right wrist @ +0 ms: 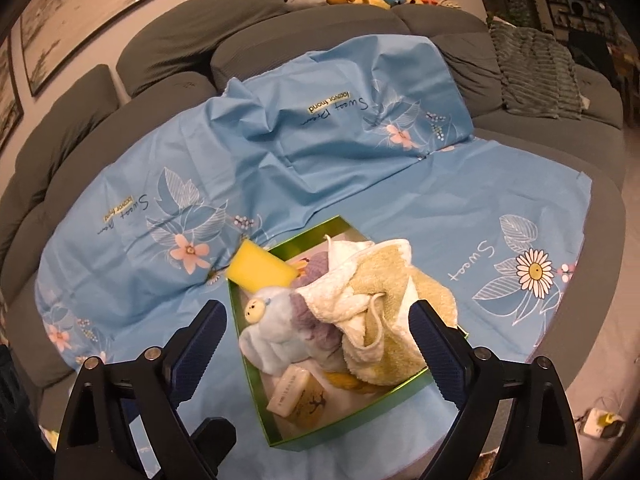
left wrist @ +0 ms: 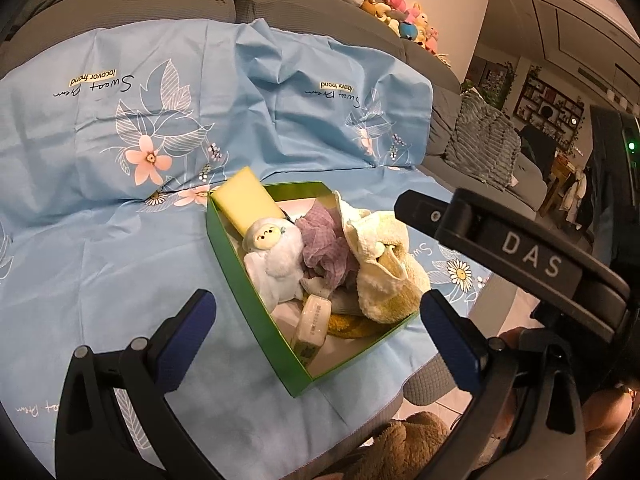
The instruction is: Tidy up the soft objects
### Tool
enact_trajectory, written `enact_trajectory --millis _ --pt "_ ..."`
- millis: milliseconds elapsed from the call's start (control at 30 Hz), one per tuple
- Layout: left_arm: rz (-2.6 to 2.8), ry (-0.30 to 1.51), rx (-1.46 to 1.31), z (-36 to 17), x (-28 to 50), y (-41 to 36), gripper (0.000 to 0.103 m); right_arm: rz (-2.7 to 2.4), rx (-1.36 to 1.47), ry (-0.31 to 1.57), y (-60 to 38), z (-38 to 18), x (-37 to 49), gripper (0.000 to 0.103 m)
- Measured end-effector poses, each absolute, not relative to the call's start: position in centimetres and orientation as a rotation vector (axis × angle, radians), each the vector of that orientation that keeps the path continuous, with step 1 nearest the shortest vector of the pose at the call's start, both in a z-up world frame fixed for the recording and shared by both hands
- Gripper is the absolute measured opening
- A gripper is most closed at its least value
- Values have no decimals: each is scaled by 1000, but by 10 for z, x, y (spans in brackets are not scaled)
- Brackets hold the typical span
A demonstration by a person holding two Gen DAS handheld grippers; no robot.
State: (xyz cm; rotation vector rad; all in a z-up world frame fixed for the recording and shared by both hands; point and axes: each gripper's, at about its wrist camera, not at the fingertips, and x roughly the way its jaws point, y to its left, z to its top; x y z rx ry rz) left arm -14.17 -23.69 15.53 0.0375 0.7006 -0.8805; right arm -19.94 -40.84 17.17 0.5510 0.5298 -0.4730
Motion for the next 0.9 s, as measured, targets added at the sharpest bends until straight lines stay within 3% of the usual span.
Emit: enact_trajectory --millis 900 --pt "-856 734 50 152 -141 -236 102 -499 538 530 -405 174 -201 94"
